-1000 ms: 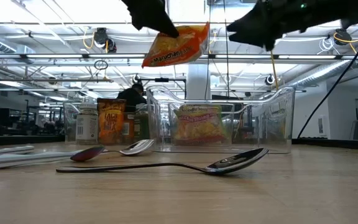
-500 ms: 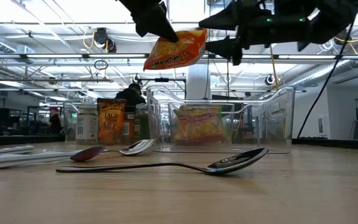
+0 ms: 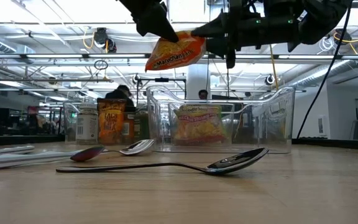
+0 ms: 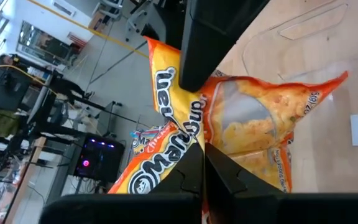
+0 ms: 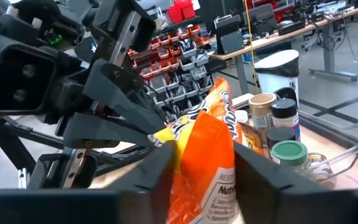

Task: Pick & Place Food Item
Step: Put the orange noodle pack into the top transparent container

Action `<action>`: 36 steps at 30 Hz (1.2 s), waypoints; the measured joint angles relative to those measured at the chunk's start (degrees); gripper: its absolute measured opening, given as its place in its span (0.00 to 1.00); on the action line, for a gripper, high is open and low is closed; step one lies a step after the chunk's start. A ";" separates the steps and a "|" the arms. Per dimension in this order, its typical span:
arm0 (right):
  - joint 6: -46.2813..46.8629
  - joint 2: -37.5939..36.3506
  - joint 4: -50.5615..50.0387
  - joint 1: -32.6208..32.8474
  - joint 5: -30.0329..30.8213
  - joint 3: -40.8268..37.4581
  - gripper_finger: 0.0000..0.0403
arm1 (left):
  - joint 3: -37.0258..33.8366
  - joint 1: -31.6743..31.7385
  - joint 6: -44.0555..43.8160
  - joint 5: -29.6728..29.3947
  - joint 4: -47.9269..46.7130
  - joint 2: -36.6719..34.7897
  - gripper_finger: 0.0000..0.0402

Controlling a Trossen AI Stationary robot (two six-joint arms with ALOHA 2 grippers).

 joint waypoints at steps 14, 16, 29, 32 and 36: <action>-4.79 -0.04 0.85 -0.02 -1.56 0.00 0.01 | 0.00 0.00 -10.18 0.98 1.07 -0.02 0.05; -4.90 -0.04 0.90 -0.02 -1.60 0.00 0.01 | 0.00 0.00 -11.44 1.16 1.07 -0.02 0.09; -5.39 -1.76 -0.49 -0.09 -3.14 -0.02 0.00 | 0.01 -2.85 -15.66 5.68 0.92 -6.11 0.63; -7.41 -4.38 -2.96 -1.19 -2.94 -0.02 0.00 | 0.02 -4.06 -17.14 5.68 -2.32 -9.74 0.69; -10.67 -8.33 -6.23 -4.26 1.92 -0.04 0.00 | 0.07 -4.65 -22.49 5.68 -8.64 -12.84 0.74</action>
